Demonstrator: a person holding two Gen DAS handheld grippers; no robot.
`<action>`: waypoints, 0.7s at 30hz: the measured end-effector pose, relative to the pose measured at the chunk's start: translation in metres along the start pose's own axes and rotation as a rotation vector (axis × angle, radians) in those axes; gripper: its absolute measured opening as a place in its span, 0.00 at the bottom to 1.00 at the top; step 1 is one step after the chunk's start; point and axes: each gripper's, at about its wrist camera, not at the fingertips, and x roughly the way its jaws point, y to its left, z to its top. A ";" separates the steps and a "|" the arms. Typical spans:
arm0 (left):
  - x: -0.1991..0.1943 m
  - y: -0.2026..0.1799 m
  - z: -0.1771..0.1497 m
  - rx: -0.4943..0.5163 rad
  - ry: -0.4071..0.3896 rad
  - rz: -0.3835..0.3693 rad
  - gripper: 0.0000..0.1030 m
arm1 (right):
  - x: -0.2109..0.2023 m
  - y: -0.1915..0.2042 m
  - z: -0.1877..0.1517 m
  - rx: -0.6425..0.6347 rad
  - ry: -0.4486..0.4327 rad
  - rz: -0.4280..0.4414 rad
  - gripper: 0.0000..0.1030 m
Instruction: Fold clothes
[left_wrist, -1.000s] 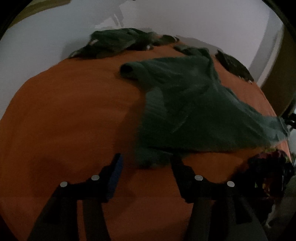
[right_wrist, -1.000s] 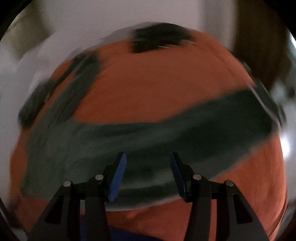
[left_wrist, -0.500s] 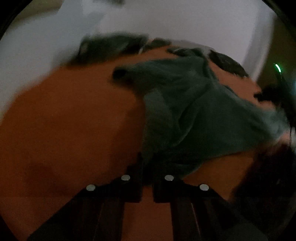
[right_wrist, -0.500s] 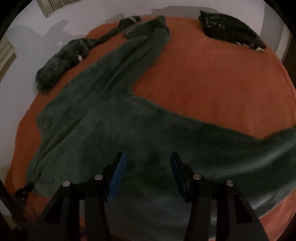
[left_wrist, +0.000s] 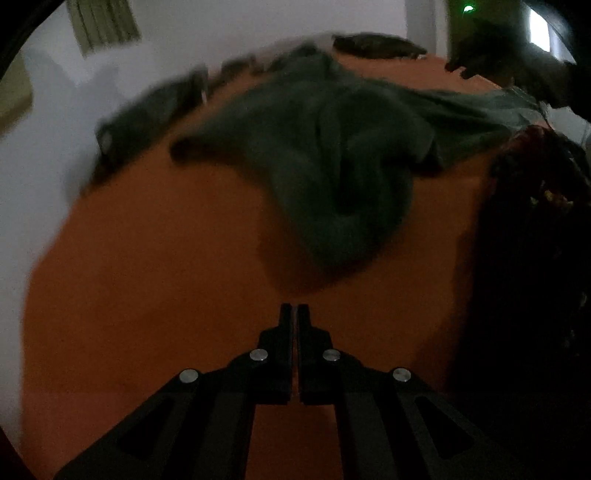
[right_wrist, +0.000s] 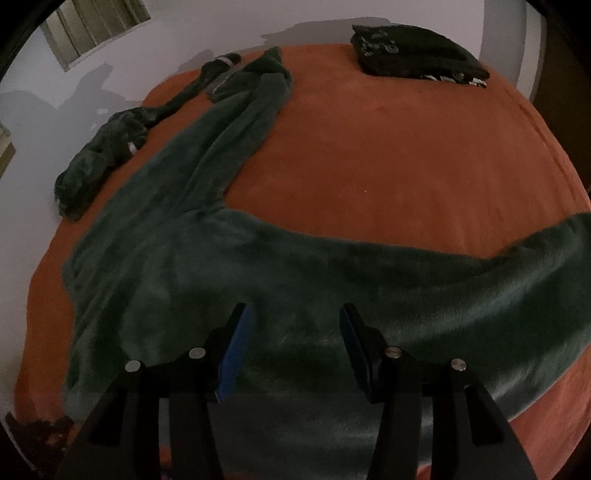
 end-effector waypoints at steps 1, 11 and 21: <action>-0.003 0.005 0.002 -0.035 -0.012 -0.015 0.09 | -0.002 0.001 0.000 -0.011 -0.003 0.000 0.48; 0.021 0.115 0.070 -0.404 -0.111 -0.089 0.61 | -0.013 0.073 -0.024 -0.263 -0.057 0.007 0.48; 0.151 0.213 0.152 -0.630 0.040 -0.015 0.61 | -0.025 0.225 -0.117 -0.847 -0.152 0.022 0.48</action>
